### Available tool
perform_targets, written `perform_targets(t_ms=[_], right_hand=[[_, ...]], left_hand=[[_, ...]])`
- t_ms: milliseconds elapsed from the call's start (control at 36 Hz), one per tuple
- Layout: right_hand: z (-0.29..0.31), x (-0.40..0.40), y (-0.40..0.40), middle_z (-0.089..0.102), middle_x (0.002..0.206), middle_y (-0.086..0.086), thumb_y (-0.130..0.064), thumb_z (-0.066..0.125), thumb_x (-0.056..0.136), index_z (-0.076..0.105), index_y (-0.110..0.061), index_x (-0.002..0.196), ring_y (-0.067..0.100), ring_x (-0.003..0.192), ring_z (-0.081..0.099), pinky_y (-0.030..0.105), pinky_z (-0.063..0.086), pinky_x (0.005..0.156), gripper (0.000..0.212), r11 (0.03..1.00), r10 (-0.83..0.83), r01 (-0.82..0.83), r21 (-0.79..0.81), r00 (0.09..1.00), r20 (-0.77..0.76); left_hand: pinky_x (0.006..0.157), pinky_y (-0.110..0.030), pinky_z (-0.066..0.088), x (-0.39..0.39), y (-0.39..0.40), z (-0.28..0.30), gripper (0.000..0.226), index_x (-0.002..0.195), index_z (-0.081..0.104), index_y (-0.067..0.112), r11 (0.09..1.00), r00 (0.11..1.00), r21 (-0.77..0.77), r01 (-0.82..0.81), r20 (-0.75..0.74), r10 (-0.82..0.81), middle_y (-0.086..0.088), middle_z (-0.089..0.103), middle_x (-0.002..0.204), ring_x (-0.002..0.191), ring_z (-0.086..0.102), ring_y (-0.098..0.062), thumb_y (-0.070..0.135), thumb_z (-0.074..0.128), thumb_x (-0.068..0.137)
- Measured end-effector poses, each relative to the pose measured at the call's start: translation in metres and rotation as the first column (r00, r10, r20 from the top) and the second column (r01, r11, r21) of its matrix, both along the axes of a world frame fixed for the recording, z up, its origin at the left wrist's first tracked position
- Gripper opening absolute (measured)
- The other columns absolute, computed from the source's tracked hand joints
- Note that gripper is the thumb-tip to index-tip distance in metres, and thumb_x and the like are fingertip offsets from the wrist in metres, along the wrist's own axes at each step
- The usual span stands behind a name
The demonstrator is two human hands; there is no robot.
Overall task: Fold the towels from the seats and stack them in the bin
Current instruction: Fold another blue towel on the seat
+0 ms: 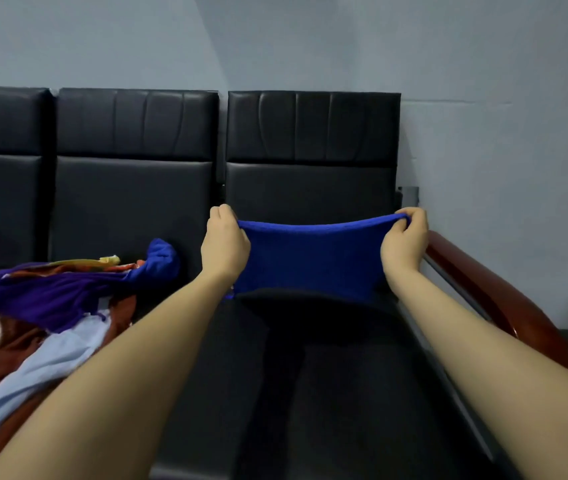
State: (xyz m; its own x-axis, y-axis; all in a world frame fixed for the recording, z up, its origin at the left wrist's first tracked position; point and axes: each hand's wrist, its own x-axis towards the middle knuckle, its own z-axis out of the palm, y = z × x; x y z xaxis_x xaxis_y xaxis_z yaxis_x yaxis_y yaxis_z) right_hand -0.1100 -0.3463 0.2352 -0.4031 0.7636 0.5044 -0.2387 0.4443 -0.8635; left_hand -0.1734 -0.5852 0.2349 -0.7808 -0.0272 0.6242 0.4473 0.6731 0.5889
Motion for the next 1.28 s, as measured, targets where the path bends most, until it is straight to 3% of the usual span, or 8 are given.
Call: perform_targets(t_ms=[194,333,556,750,889,1083,1194,1278], right_hand=[[-0.043,0.021,-0.008,0.057,0.106,0.009,-0.011,0.034,0.099,0.05,-0.022,0.092,0.022,0.093,0.055,0.031,0.044,0.078,0.021,1.0,0.019,-0.017,-0.022,0.996,0.089],[-0.061,0.028,-0.014,0.061,0.094,0.004,-0.015,0.035,0.095,0.05,-0.025,0.084,0.028,0.095,0.057,0.049,0.046,0.09,0.021,0.996,-0.089,0.092,-0.002,0.975,0.202],[-0.089,0.024,-0.014,0.056,0.082,0.003,-0.018,0.04,0.095,0.059,-0.016,0.087,0.026,0.095,0.051,0.037,0.027,0.093,0.021,0.985,-0.158,0.108,0.131,0.869,0.47],[-0.121,0.003,-0.014,0.059,0.098,0.011,-0.012,0.043,0.096,0.06,-0.007,0.097,0.022,0.086,0.054,0.032,0.041,0.069,0.017,1.0,-0.028,0.02,0.022,0.854,0.52],[-0.143,-0.011,-0.01,0.059,0.1,0.01,-0.009,0.046,0.095,0.061,-0.009,0.102,0.024,0.09,0.056,0.032,0.042,0.071,0.017,0.995,-0.054,-0.012,0.095,0.756,0.653],[-0.159,-0.023,-0.004,0.06,0.107,0.011,-0.015,0.046,0.097,0.056,-0.009,0.111,0.02,0.083,0.052,0.031,0.038,0.067,0.019,0.974,-0.178,0.015,0.227,0.672,0.719],[-0.163,-0.029,0.001,0.059,0.112,0.014,-0.019,0.042,0.099,0.052,-0.006,0.119,0.029,0.097,0.059,0.033,0.039,0.07,0.026,0.971,-0.212,0.053,0.235,0.648,0.731],[-0.165,-0.032,0.0,0.05,0.124,0.016,-0.019,0.045,0.098,0.048,-0.004,0.125,0.032,0.108,0.054,0.039,0.042,0.08,0.031,0.951,-0.27,0.042,0.305,0.589,0.762]], left_hand=[[0.085,-0.045,0.041,0.016,-0.014,-0.041,0.018,0.101,0.05,0.001,0.982,0.994,-0.164,-0.094,0.043,0.103,-0.017,0.055,0.109,0.101,0.047,-0.035,0.01,0.035,0.095],[0.08,-0.044,0.038,0.024,-0.022,-0.055,0.021,0.09,0.052,0.001,0.962,0.994,-0.251,-0.106,0.001,0.11,-0.019,0.059,0.095,0.092,0.05,-0.036,0.015,0.036,0.097],[0.07,-0.035,0.037,0.018,-0.024,-0.082,0.025,0.087,0.052,0.004,0.95,0.968,-0.31,-0.033,0.226,0.107,-0.015,0.056,0.102,0.083,0.05,-0.03,0.021,0.036,0.095],[0.071,-0.033,0.038,-0.005,-0.018,-0.113,0.03,0.1,0.06,0.004,0.856,0.916,-0.515,0.049,0.365,0.166,-0.015,0.059,0.112,0.097,0.057,-0.034,0.027,0.042,0.092],[0.068,-0.033,0.039,-0.022,-0.013,-0.131,0.024,0.097,0.06,0.006,0.796,0.903,-0.599,0.089,0.386,0.189,-0.012,0.06,0.108,0.095,0.058,-0.034,0.024,0.044,0.093],[0.066,-0.03,0.037,-0.035,-0.004,-0.143,0.024,0.086,0.059,0.007,0.852,0.894,-0.518,0.077,0.414,0.171,-0.01,0.06,0.091,0.081,0.055,-0.031,0.028,0.047,0.089],[0.066,-0.03,0.037,-0.046,-0.003,-0.143,0.026,0.084,0.06,0.006,0.857,0.902,-0.514,0.033,0.386,0.196,-0.01,0.061,0.089,0.073,0.049,-0.028,0.029,0.048,0.087],[0.071,-0.032,0.039,-0.054,-0.002,-0.147,0.029,0.094,0.061,0.005,0.841,0.904,-0.539,0.042,0.379,0.197,-0.012,0.062,0.102,0.087,0.056,-0.032,0.029,0.046,0.091]])
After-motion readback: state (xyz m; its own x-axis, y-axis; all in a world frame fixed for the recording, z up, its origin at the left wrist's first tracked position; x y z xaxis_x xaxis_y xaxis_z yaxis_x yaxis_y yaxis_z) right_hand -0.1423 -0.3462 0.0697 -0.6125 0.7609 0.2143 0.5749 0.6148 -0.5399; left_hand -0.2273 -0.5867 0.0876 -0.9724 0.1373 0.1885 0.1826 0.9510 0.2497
